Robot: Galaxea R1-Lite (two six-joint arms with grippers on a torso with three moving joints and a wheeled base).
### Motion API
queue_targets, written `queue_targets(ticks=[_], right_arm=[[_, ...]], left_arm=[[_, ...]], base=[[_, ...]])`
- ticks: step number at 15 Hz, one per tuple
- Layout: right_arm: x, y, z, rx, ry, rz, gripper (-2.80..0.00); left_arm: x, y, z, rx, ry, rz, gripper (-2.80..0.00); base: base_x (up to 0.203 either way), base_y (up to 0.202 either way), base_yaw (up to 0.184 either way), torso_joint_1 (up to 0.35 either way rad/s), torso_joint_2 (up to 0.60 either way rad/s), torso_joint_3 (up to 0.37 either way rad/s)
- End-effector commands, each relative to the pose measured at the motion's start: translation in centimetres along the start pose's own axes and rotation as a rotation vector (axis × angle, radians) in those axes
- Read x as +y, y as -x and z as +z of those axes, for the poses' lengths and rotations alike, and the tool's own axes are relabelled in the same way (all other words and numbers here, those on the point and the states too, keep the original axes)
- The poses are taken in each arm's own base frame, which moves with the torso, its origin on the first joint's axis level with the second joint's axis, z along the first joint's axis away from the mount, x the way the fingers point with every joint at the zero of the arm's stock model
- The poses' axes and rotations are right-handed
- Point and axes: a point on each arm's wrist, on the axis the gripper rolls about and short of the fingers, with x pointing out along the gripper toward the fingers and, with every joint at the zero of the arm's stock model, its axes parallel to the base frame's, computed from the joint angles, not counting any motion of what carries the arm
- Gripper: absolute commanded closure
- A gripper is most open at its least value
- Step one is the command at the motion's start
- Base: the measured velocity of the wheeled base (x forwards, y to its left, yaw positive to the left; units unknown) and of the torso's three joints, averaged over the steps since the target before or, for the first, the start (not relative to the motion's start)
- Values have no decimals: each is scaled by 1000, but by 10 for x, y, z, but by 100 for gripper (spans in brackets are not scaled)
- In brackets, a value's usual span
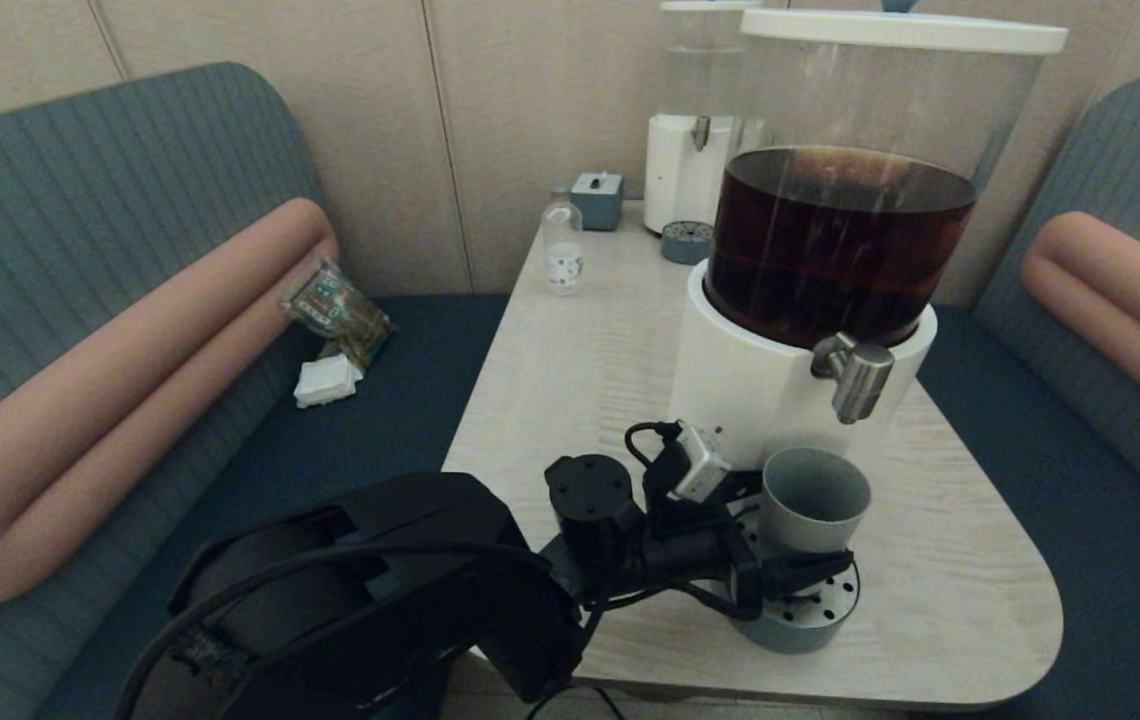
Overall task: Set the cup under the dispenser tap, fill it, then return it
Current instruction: Place it under the water dispenser
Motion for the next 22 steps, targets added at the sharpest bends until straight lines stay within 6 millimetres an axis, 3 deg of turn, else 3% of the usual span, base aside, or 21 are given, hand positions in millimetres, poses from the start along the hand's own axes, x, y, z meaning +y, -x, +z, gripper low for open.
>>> queue_targets(ticks=[1, 8, 22], right_arm=[[0, 0, 0, -3, 1, 1, 0], [0, 0, 0, -3, 1, 1, 0], [0, 0, 0, -3, 1, 1, 0]], left_arm=[[-1, 0, 4, -11, -6, -7, -280], [-6, 7, -3, 28, 23, 4, -280], [-15, 27, 10, 66, 42, 23, -280]], base=[[0, 0, 0, 0, 0, 0], [0, 0, 0, 0, 0, 0], [0, 0, 0, 0, 0, 0]])
